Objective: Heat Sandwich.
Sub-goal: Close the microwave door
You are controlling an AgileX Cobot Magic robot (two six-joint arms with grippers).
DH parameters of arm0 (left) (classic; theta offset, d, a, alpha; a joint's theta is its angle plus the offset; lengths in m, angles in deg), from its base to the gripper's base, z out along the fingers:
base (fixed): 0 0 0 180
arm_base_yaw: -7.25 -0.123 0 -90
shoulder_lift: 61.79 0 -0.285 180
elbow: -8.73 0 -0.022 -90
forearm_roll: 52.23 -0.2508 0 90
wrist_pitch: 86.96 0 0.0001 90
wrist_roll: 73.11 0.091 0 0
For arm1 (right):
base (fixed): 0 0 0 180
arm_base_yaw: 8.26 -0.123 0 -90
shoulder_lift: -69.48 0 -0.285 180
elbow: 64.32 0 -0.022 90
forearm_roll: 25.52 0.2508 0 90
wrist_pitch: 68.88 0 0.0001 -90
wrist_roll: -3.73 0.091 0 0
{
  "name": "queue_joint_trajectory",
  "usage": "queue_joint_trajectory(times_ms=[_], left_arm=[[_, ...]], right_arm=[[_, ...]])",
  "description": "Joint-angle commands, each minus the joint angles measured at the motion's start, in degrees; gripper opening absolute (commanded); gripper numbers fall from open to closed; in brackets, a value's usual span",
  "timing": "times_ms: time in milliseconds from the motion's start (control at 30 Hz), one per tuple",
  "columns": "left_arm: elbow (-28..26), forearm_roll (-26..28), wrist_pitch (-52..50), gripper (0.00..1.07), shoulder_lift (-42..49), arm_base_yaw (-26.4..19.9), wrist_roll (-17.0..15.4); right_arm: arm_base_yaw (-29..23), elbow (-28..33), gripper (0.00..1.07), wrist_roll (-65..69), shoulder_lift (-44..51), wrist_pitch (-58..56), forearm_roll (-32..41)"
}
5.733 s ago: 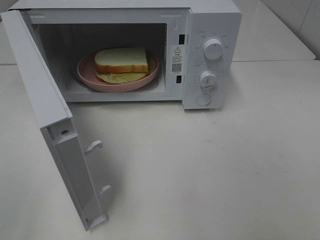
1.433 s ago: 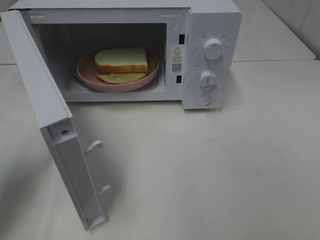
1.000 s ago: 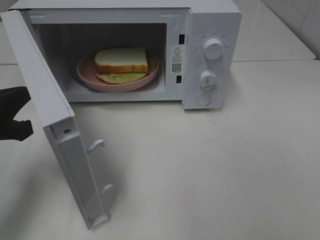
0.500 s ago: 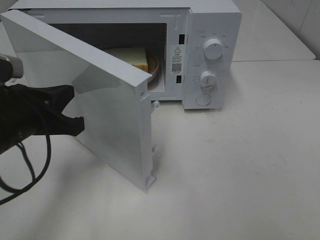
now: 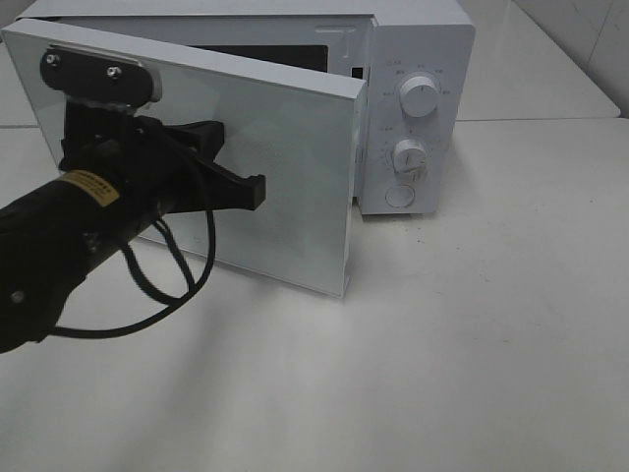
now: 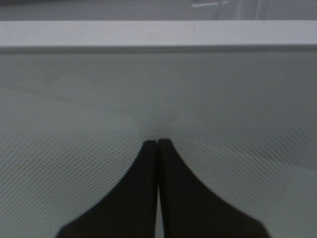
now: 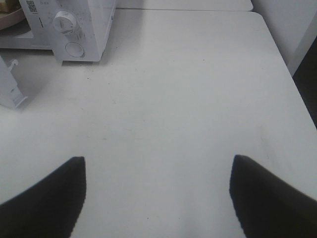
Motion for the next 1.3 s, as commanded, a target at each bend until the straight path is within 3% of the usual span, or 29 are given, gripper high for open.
queue_joint_trajectory(times_ms=[33, 367, 633, 1000, 1300], left_arm=[[-2.86, 2.29, 0.97, 0.00, -1.26, 0.80, 1.60], [-13.81, 4.64, 4.18, 0.00, -7.56, 1.20, 4.35], [-22.75, 9.11, 6.99, 0.00, -12.95, 1.20, 9.17], [-28.82, 10.31, 8.77, 0.00, -16.56, 0.69, 9.91], [-32.72, 11.29, 11.52, 0.00, -18.79, -2.41, 10.66]], right_arm=[[0.46, 0.06, 0.76, -0.57, 1.60, 0.57, 0.11], [0.46, 0.06, 0.76, -0.57, 1.60, 0.57, 0.11], [0.46, 0.06, 0.76, -0.57, 1.60, 0.57, 0.11], [0.46, 0.06, 0.76, -0.57, 1.60, 0.57, 0.11], [0.46, 0.06, 0.76, -0.57, 1.60, 0.57, 0.11]])
